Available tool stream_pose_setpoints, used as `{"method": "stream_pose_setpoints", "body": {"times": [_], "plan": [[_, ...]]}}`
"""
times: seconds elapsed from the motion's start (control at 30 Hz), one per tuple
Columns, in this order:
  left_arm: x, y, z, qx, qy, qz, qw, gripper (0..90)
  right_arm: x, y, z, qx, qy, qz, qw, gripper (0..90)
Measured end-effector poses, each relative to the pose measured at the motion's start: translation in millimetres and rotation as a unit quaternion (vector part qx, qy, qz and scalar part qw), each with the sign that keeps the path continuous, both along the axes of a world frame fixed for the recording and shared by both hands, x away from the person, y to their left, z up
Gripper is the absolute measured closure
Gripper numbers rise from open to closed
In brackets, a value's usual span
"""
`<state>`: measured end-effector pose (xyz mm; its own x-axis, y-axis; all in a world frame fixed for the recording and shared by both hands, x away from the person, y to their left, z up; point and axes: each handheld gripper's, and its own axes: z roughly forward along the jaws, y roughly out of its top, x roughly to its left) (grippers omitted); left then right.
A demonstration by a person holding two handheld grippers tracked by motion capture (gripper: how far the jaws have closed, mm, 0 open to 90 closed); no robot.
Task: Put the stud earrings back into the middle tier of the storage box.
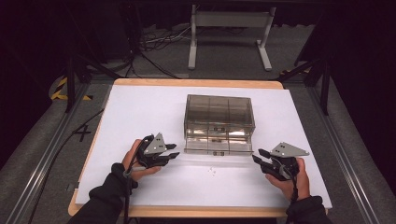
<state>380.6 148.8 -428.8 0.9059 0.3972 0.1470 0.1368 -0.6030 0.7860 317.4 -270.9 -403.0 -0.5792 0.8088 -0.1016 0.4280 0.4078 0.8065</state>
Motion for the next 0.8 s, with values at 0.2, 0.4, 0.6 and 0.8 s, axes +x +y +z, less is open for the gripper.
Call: {"method": "stream_pose_setpoints", "body": {"times": [0.2,0.4,0.6,0.8], "plan": [[-3.2,9.7,-1.5,-0.003,-0.004,0.008,1.0000,58.7,-9.3,-4.4,5.6,0.011,-0.015,-0.001,0.9998,66.5],[-9.0,22.8,-4.5,-0.010,-0.014,0.020,0.9997,52.7,-19.3,-3.1,10.6,0.021,-0.022,0.015,0.9994,71.0],[-14.9,35.3,-8.1,-0.026,-0.016,0.040,0.9987,44.1,-22.8,5.7,10.6,0.019,-0.021,0.039,0.9988,74.9],[-24.1,45.5,-15.0,-0.037,-0.015,0.061,0.9973,31.5,-22.9,17.7,8.0,0.025,-0.028,0.081,0.9960,75.9]]}}
